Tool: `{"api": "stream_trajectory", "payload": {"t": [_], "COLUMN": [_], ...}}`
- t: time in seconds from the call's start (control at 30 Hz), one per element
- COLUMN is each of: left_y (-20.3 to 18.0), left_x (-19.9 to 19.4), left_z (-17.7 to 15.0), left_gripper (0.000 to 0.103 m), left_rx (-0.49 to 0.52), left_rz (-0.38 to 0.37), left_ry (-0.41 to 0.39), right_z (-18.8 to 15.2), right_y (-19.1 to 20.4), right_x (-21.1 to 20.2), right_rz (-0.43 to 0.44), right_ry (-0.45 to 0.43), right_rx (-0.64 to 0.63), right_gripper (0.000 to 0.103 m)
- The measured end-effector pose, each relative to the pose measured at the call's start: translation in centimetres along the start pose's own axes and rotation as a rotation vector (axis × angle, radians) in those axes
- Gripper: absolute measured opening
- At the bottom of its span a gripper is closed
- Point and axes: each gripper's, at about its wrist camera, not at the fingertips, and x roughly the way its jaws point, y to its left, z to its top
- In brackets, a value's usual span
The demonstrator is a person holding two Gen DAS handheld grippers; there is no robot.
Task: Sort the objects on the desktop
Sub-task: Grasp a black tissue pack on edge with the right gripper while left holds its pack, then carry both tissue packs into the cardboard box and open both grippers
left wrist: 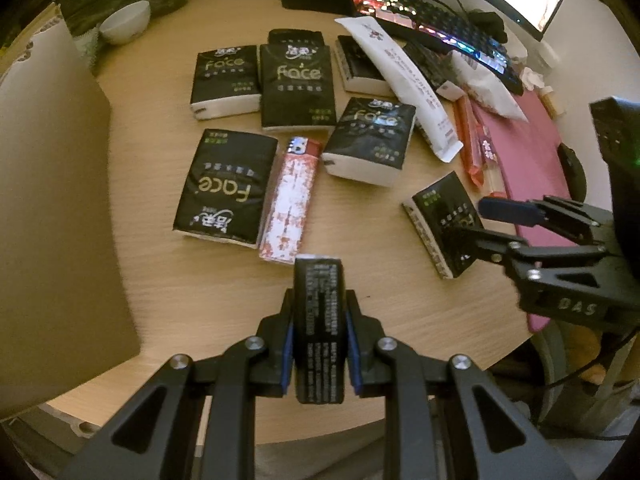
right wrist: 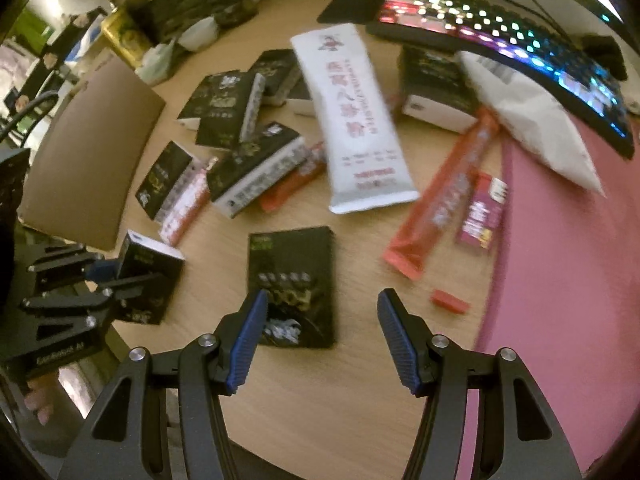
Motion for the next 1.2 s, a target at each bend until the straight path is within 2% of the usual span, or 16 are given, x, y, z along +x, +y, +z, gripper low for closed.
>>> {"api": "stream_trajectory", "payload": {"t": [0.1, 0.23, 0.27, 0.33, 0.47, 0.67, 0.93, 1.17, 1.2], "left_y": [0.1, 0.1, 0.1, 0.0, -0.3, -0.6, -1.3, -1.2, -1.2], "left_x": [0.1, 0.1, 0.1, 0.1, 0.1, 0.0, -0.3, -0.3, -0.3], "left_z": [0.0, 0.0, 0.0, 0.0, 0.2, 0.1, -0.1, -0.2, -0.2], "left_gripper": [0.022, 0.022, 0.022, 0.022, 0.022, 0.022, 0.023, 0.023, 0.022], "left_rx": [0.004, 0.004, 0.005, 0.007, 0.012, 0.014, 0.027, 0.038, 0.040], "left_rz": [-0.007, -0.014, -0.011, -0.007, -0.009, -0.005, 0.002, 0.007, 0.006], "left_ry": [-0.003, -0.006, -0.007, -0.007, -0.011, -0.016, -0.020, -0.016, -0.013], "right_z": [0.3, 0.5, 0.5, 0.6, 0.3, -0.1, -0.7, -0.4, -0.5], "right_y": [1.3, 3.0, 3.2, 3.6, 3.6, 3.0, 2.6, 2.7, 2.7], "right_x": [0.7, 1.2, 1.2, 1.1, 0.5, -0.2, -0.8, -0.6, -0.7], "right_rz": [0.011, -0.050, -0.049, -0.046, -0.079, -0.043, -0.018, -0.020, -0.027], "right_ry": [0.007, 0.004, 0.006, 0.004, 0.002, -0.003, 0.003, 0.006, 0.006], "right_rx": [-0.026, -0.075, -0.080, -0.088, -0.094, -0.077, -0.075, -0.081, -0.085], "right_gripper": [0.059, 0.058, 0.055, 0.022, 0.022, 0.024, 0.031, 0.030, 0.024]}}
